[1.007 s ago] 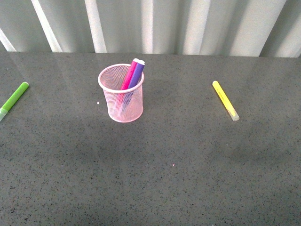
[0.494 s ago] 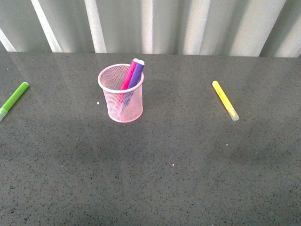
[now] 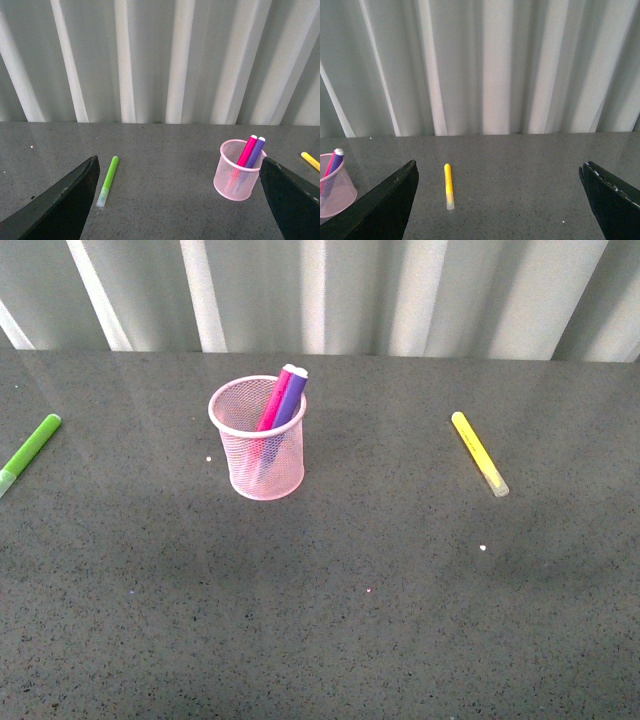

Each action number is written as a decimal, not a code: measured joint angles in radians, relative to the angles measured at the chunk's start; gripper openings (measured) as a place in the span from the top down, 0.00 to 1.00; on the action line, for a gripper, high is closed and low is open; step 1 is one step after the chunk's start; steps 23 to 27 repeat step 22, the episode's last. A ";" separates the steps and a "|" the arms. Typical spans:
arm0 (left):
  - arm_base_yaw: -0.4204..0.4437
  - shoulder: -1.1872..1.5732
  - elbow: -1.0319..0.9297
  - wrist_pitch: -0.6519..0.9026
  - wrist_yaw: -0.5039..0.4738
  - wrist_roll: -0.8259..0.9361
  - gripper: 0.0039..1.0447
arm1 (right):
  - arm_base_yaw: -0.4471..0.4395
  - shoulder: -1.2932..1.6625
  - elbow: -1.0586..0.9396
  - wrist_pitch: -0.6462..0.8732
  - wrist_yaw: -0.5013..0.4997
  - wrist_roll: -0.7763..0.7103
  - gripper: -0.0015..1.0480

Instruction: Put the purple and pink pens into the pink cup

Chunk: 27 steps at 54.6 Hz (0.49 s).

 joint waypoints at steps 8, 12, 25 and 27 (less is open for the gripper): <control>0.000 0.000 0.000 0.000 0.000 0.000 0.06 | 0.000 0.000 0.000 0.000 0.000 0.000 0.07; 0.000 0.000 0.000 0.000 0.000 0.000 0.06 | 0.000 0.000 0.000 0.000 0.000 0.001 0.07; 0.000 0.000 0.000 0.000 0.000 0.000 0.06 | 0.000 0.000 0.000 0.000 0.000 0.003 0.07; 0.000 0.000 0.000 0.000 0.000 0.000 0.06 | 0.000 0.000 0.000 0.000 0.000 0.003 0.07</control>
